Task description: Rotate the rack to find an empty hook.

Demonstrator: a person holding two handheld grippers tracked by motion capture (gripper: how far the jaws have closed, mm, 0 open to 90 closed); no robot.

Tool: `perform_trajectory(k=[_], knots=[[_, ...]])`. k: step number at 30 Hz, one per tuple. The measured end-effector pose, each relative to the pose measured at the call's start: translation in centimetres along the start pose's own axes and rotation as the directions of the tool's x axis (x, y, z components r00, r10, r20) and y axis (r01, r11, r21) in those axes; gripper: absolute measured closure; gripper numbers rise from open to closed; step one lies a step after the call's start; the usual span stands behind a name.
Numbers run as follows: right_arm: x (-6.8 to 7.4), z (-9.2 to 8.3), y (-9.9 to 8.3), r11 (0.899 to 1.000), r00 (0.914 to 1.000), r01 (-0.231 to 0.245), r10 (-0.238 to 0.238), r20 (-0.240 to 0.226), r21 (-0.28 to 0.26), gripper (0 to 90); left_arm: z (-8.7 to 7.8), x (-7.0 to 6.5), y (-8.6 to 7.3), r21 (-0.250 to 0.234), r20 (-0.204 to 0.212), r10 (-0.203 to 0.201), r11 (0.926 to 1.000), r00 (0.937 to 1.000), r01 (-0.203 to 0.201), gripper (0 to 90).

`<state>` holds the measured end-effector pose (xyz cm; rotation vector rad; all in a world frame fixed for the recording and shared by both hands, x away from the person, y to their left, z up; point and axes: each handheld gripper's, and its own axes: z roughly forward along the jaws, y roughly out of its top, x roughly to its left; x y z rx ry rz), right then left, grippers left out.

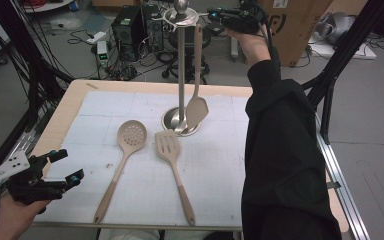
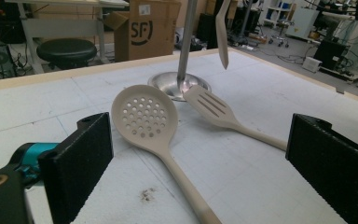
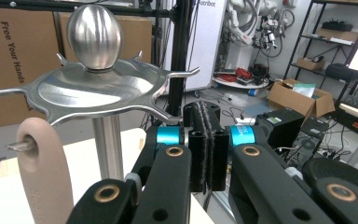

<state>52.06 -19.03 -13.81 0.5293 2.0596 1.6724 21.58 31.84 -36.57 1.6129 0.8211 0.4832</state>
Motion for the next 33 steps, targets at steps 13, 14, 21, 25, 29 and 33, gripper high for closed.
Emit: perform_trajectory(k=[13,14,21,25,29,33], knots=[[-0.2,0.38,-0.23,1.0,0.9999,-0.004,0.004,-0.012,-0.01,90.0,-0.04,0.18,-0.1,-0.001,-0.005,-0.006,1.0,1.0,0.006,7.8],[-0.19,0.41,-0.22,1.0,0.9999,-0.002,0.002,-0.013,-0.012,90.0,-0.02,0.17,-0.12,-0.002,-0.004,-0.008,1.0,1.0,0.008,7.8],[-0.04,0.79,-0.05,1.0,0.9998,0.006,-0.006,-0.017,-0.008,90.0,-0.12,0.27,-0.13,-0.001,-0.006,-0.008,1.0,1.0,0.008,7.8],[-0.03,0.59,-0.04,1.0,0.9996,0.013,-0.013,-0.024,-0.002,90.0,-0.08,0.31,-0.16,0.001,-0.008,-0.01,1.0,0.9999,0.01,7.8],[0.14,0.39,0.06,1.0,0.9994,0.025,-0.025,-0.025,0.005,90.0,0.01,0.26,-0.17,0.003,-0.003,-0.008,1.0,1.0,0.008,7.8],[0.41,0.18,0.19,0.999,0.9992,0.032,-0.031,-0.027,0.015,90.0,0.04,0.28,-0.17,0.003,-0.002,-0.005,1.0,1.0,0.005,7.8]])
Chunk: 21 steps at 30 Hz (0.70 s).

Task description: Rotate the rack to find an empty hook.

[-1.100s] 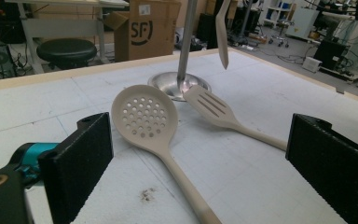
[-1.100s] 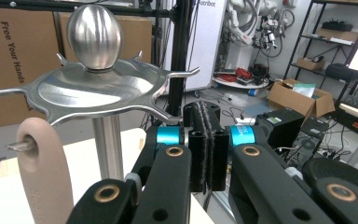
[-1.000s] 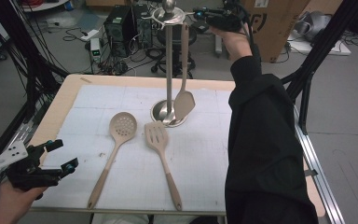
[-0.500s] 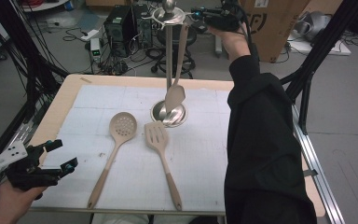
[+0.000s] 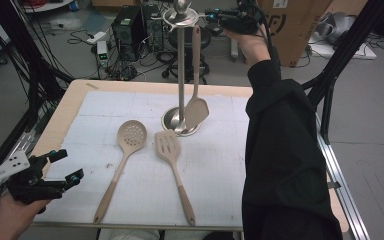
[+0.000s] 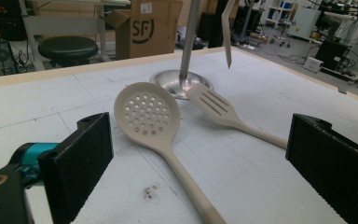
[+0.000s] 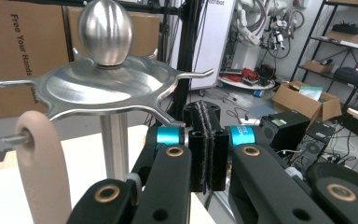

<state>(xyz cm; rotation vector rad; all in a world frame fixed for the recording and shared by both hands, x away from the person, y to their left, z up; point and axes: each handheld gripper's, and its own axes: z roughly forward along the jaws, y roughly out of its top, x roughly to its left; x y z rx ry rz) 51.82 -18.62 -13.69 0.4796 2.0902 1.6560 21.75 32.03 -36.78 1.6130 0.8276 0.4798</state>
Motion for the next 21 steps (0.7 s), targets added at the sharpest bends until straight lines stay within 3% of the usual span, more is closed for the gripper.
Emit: perform_trajectory(k=[21], knots=[[2.4,-1.4,0.0,0.999,0.999,0.035,-0.035,-0.029,0.016,90.0,0.9,-0.5,0.4,0.001,0.027,0.014,0.9999,0.9995,-0.014,7.8]])
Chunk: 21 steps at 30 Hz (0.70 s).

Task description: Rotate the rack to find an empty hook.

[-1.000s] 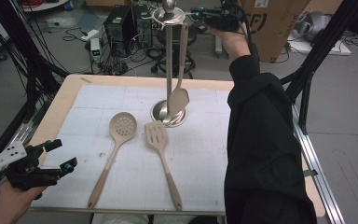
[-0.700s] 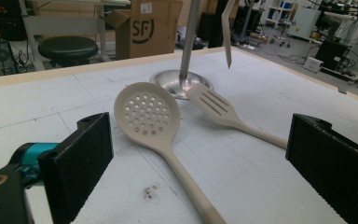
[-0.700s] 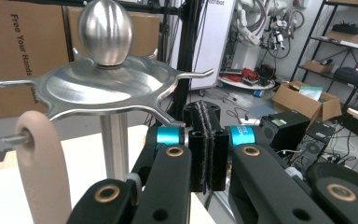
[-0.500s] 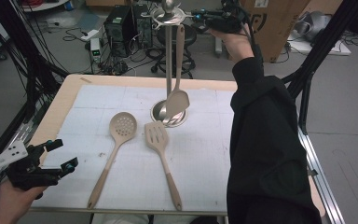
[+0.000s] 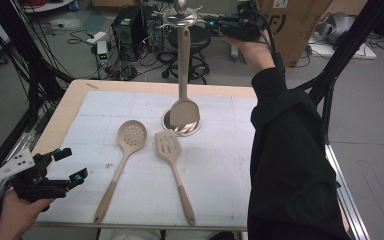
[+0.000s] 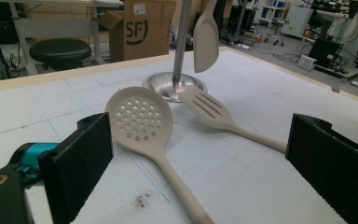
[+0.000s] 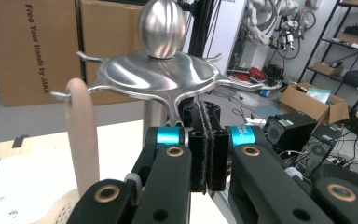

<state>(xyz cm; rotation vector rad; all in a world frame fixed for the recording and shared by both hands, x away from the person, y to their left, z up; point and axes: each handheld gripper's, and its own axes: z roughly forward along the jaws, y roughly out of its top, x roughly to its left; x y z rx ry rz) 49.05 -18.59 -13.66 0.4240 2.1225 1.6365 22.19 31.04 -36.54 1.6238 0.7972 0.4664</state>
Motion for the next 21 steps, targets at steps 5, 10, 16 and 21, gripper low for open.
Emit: perform_trajectory(k=[5,10,16,21], knots=[[0.6,-0.4,0.0,1.0,0.9999,0.013,-0.013,0.006,0.006,90.0,0.4,-0.2,0.2,-0.001,0.013,0.005,1.0,0.9999,-0.005,7.8],[1.4,-0.8,0.1,1.0,0.9997,0.024,-0.024,0.003,0.018,90.0,1.1,-0.4,0.2,0.005,0.031,0.009,0.9999,0.9995,-0.01,7.8],[2.4,-0.6,0.6,0.999,0.999,0.043,-0.043,-0.012,0.021,90.0,1.4,-0.6,0.4,0.005,0.043,0.015,0.9999,0.9989,-0.016,7.8],[3.1,-0.6,0.8,0.998,0.9984,0.054,-0.053,-0.019,0.02,90.0,1.4,-0.6,0.6,-0.002,0.047,0.018,0.9998,0.9987,-0.018,7.8]])
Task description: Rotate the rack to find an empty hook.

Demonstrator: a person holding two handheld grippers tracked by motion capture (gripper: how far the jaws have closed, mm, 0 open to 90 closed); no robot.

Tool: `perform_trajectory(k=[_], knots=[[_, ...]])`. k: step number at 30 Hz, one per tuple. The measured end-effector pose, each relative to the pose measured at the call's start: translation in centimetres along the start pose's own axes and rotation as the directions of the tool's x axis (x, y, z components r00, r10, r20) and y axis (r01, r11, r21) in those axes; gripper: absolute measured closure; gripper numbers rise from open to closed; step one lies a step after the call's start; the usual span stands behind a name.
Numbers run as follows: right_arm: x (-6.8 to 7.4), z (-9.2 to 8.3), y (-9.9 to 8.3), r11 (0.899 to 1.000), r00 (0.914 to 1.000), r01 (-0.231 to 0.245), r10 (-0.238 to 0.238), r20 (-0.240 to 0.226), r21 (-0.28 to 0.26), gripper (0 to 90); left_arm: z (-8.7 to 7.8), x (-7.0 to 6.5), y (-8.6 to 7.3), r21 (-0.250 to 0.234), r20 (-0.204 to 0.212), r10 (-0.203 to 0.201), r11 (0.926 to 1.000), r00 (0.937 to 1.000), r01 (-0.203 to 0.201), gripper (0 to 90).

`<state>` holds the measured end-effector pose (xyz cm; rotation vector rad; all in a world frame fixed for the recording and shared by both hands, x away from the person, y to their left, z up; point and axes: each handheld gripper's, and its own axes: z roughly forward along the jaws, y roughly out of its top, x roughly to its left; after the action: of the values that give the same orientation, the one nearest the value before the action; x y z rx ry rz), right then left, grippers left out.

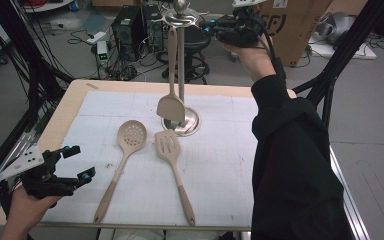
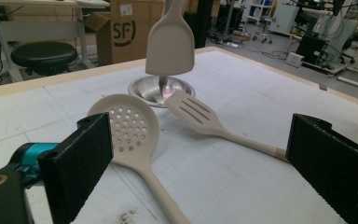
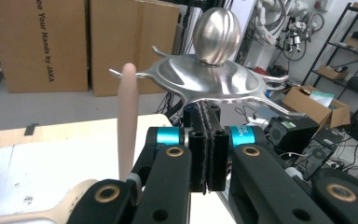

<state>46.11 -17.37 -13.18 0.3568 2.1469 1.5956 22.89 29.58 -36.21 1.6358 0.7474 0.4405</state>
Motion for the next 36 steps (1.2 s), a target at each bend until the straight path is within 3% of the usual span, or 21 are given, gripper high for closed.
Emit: perform_trajectory(k=[9,22,31,36], knots=[[0.7,-0.2,-0.1,1.0,1.0,-0.004,0.003,-0.005,-0.011,90.0,0.4,-0.1,-0.2,0.011,0.01,0.0,0.9999,0.9999,0.0,7.8],[2.3,1.1,0.5,1.0,0.9994,0.004,-0.004,-0.035,-0.012,90.0,0.5,-0.1,0.0,0.007,0.016,0.002,1.0,0.9999,-0.002,7.8],[3.3,2.2,0.6,0.999,0.9994,-0.033,0.032,-0.008,-0.028,90.0,0.5,-0.1,0.0,0.005,0.017,0.001,1.0,0.9999,-0.001,7.8],[3.8,2.8,0.8,0.999,0.9993,-0.034,0.034,-0.016,-0.03,90.0,0.6,-0.1,-0.1,0.006,0.018,0.0,1.0,0.9998,0.0,7.8]])
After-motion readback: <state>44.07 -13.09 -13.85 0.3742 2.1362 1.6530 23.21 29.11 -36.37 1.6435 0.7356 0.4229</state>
